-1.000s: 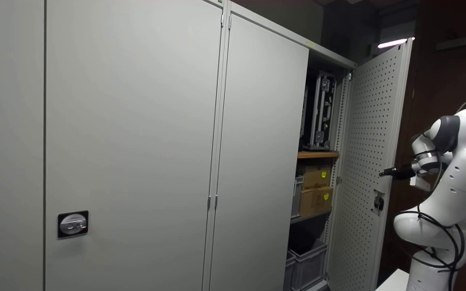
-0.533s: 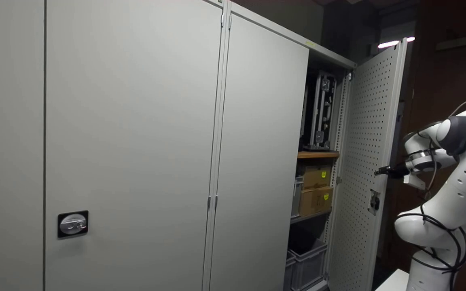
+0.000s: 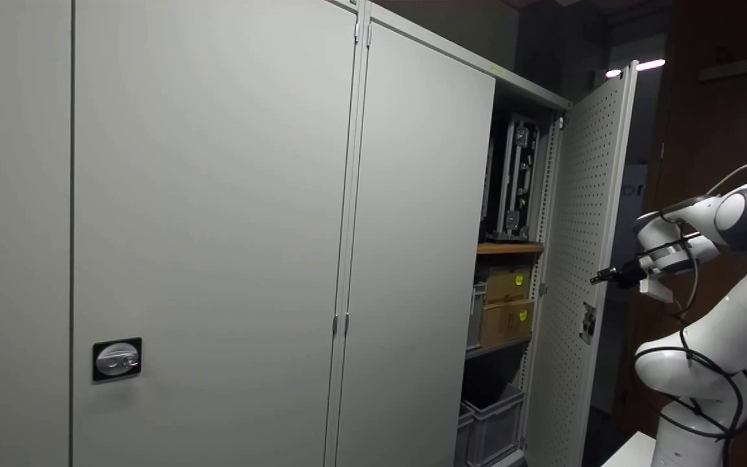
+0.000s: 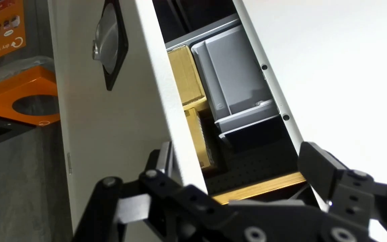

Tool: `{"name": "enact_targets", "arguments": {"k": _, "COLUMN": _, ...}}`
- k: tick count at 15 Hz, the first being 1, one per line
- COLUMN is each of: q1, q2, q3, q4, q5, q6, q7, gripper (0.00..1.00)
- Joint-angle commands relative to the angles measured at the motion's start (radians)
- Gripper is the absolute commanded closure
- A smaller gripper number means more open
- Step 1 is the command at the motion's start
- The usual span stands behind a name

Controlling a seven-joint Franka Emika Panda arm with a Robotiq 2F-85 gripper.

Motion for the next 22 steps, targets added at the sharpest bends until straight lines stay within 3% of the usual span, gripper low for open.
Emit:
{"name": "enact_targets", "arguments": {"k": 1, "q1": 0.089, "q2": -0.065, "q3": -0.025, "q4": -0.047, "q5": -0.015, "q6": 0.044, "q7": 0.041, "gripper": 0.00}}
{"name": "enact_targets", "arguments": {"k": 12, "q1": 0.313, "q2": -0.031, "q3": -0.079, "q4": -0.042, "q5": 0.014, "q6": 0.193, "q7": 0.055, "gripper": 0.00}}
{"name": "enact_targets", "arguments": {"k": 22, "q1": 0.412, "q2": 0.003, "q3": -0.095, "q4": -0.018, "q5": 0.036, "q6": 0.186, "q7": 0.004, "gripper": 0.00}}
